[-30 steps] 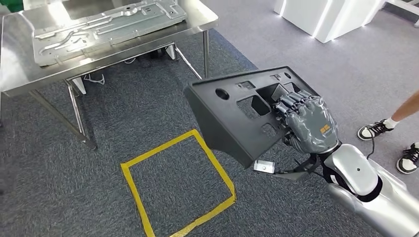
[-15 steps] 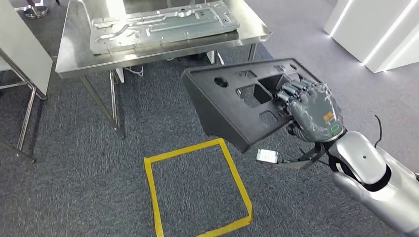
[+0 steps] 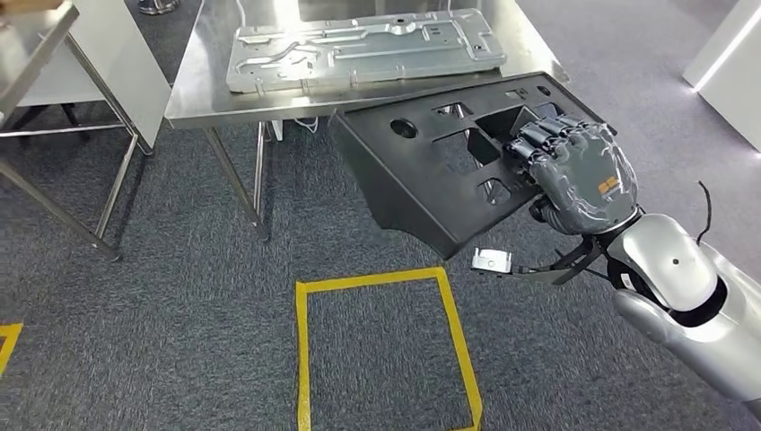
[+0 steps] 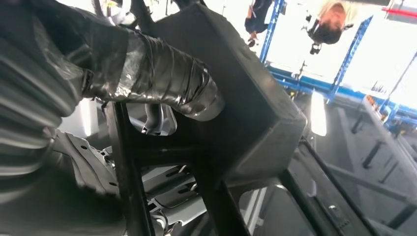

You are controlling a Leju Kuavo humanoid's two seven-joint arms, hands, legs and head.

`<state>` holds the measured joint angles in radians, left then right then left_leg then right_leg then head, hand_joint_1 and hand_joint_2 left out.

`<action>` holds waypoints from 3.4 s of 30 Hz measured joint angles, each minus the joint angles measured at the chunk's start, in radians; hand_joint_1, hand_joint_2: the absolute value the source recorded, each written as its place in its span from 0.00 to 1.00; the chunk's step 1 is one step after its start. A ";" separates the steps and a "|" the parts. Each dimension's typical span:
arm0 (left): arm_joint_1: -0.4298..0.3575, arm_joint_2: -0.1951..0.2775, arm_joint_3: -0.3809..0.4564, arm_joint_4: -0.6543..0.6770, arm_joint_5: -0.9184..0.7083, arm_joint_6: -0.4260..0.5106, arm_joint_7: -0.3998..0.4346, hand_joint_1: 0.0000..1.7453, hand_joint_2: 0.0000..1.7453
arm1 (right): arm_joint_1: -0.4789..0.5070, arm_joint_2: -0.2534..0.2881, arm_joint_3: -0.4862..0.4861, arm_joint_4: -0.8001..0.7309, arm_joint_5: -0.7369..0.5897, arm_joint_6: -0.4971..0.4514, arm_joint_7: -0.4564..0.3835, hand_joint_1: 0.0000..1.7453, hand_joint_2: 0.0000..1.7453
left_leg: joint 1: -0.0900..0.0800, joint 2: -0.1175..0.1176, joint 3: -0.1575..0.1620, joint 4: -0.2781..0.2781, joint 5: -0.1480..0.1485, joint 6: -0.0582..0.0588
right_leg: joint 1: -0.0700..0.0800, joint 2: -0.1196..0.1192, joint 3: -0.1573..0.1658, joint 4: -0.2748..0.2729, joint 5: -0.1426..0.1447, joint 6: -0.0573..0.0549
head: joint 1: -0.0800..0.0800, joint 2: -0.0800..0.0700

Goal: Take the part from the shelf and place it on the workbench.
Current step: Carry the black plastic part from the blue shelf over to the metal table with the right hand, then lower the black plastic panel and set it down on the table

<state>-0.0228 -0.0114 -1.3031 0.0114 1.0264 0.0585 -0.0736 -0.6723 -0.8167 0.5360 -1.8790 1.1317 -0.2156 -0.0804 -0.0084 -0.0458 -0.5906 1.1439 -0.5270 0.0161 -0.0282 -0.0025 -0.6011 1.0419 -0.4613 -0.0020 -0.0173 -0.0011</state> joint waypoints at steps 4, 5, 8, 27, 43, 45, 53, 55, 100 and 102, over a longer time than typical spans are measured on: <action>-0.002 0.000 -0.001 0.000 0.000 -0.002 0.001 0.00 1.00 | -0.022 -0.010 0.003 0.003 -0.048 0.038 -0.016 1.00 1.00 | 0.011 0.039 -0.130 0.153 -0.064 -0.013 | 0.004 -0.024 0.030 -0.003 -0.027 -0.005 | 0.000 0.000; -0.002 0.000 -0.001 0.000 0.000 -0.004 0.001 0.00 1.00 | -0.025 -0.013 0.005 0.003 -0.070 0.041 -0.032 1.00 1.00 | 0.012 0.041 -0.135 0.132 -0.048 -0.011 | 0.004 -0.028 0.041 -0.003 -0.036 -0.004 | 0.000 0.000; 0.003 0.004 -0.004 0.000 0.000 -0.008 0.001 0.00 1.00 | -0.029 -0.018 0.006 0.003 -0.140 0.029 -0.082 1.00 1.00 | 0.008 0.048 -0.093 -0.037 0.086 0.005 | 0.006 -0.038 0.072 -0.004 -0.062 0.001 | 0.000 0.000; -0.002 0.006 -0.021 0.000 0.009 0.000 -0.001 0.00 1.00 | -0.053 -0.001 -0.013 0.003 -0.201 0.113 -0.048 1.00 1.00 | 0.002 0.011 0.059 -0.126 0.028 0.022 | 0.021 0.003 -0.044 0.001 0.031 0.019 | 0.000 0.000; -0.003 0.023 -0.023 0.000 0.020 -0.004 0.001 0.00 1.00 | -0.093 -0.002 -0.014 0.023 -0.162 0.213 -0.016 1.00 1.00 | 0.005 0.041 -0.048 -0.128 0.105 0.009 | 0.007 -0.003 0.080 -0.025 -0.045 0.025 | -0.003 0.000; -0.002 0.024 -0.024 0.000 0.019 -0.004 0.000 0.00 1.00 | -0.100 -0.004 -0.013 0.027 -0.161 0.219 -0.015 1.00 1.00 | 0.008 0.039 -0.025 -0.140 0.113 0.025 | 0.006 -0.003 0.081 0.000 -0.047 0.034 | -0.003 0.000; -0.004 0.029 -0.024 0.000 0.018 -0.004 -0.002 0.00 1.00 | -0.114 -0.004 -0.002 0.040 -0.145 0.218 -0.010 1.00 1.00 | 0.002 0.029 0.043 -0.140 0.061 0.040 | 0.006 0.000 -0.090 0.170 -0.092 0.037 | -0.002 0.000; -0.002 0.029 -0.024 0.000 0.018 -0.004 -0.002 0.00 1.00 | -0.116 -0.003 0.001 0.043 -0.139 0.217 -0.005 1.00 1.00 | 0.001 0.026 0.063 -0.138 0.040 0.034 | 0.012 -0.001 -0.061 0.047 0.009 0.025 | -0.002 0.000; 0.003 0.104 -0.047 0.001 0.032 -0.051 -0.028 0.00 1.00 | -0.085 0.018 0.028 0.132 -0.049 0.153 0.078 1.00 1.00 | 0.005 0.039 -0.084 -0.022 0.033 -0.003 | 0.022 0.009 0.077 -0.032 -0.026 -0.028 | -0.006 0.000; 0.004 0.108 -0.047 0.002 0.032 -0.051 -0.028 0.00 1.00 | -0.083 0.018 0.027 0.133 -0.048 0.153 0.078 1.00 1.00 | -0.005 0.033 -0.059 -0.118 0.116 0.016 | 0.023 0.012 0.095 -0.034 -0.047 -0.020 | -0.006 0.000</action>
<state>-0.0185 0.0968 -1.3504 0.0130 1.0586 0.0079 -0.1018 -0.7558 -0.7988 0.5631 -1.7464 1.0839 -0.0625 -0.0020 -0.0130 -0.0128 -0.6501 1.0262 -0.4111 0.0321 -0.0049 0.0093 -0.5065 1.0076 -0.5088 -0.0222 -0.0235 -0.0011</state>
